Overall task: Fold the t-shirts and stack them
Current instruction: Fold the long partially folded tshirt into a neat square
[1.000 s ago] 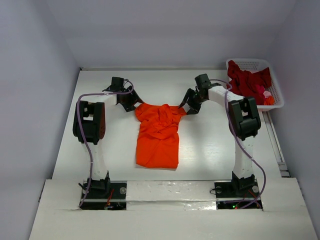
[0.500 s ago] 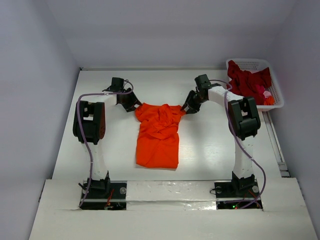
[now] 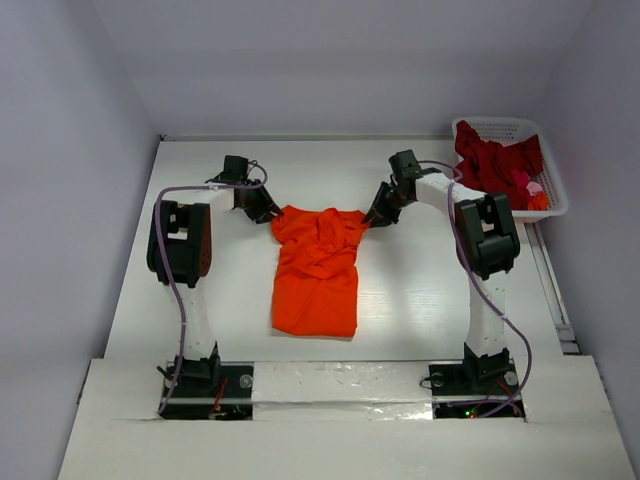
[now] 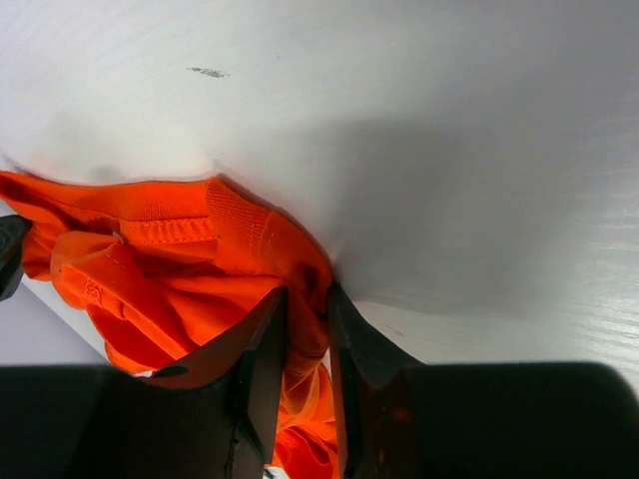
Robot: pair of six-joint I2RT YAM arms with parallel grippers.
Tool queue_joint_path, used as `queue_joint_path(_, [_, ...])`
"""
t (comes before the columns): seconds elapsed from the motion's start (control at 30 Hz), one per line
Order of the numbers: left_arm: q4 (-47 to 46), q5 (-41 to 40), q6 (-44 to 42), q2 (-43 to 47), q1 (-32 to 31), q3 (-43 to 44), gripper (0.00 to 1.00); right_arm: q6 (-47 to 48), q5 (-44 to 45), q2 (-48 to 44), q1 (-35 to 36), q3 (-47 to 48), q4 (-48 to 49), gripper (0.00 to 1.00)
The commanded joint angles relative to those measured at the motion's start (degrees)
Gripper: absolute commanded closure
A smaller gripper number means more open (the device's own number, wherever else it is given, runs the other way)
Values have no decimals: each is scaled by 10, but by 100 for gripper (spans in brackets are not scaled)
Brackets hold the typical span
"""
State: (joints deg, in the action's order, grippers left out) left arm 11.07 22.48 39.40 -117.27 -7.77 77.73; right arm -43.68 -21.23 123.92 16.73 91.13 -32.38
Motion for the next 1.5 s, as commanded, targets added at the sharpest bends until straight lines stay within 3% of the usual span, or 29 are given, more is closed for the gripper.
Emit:
queue_joint_path(0.0, [33,-9,-14,-22,-2,2,75,10,-2,12,1,-6,17,72])
queue_joint_path(0.1, [30,-6,-13,-23,-2,2,83,12,-2,12,6,-3,17,76])
queue_joint_path(0.2, [29,-4,-12,-24,-2,3,91,15,2,15,6,4,11,100])
queue_joint_path(0.27, [30,-5,-12,-24,-2,6,100,17,3,18,6,6,8,100])
queue_joint_path(0.57, [41,-9,-13,-6,-2,22,100,29,2,11,6,17,6,100])
queue_joint_path(1.47, [89,-8,-13,-21,14,133,100,98,-6,68,6,241,-101,100])
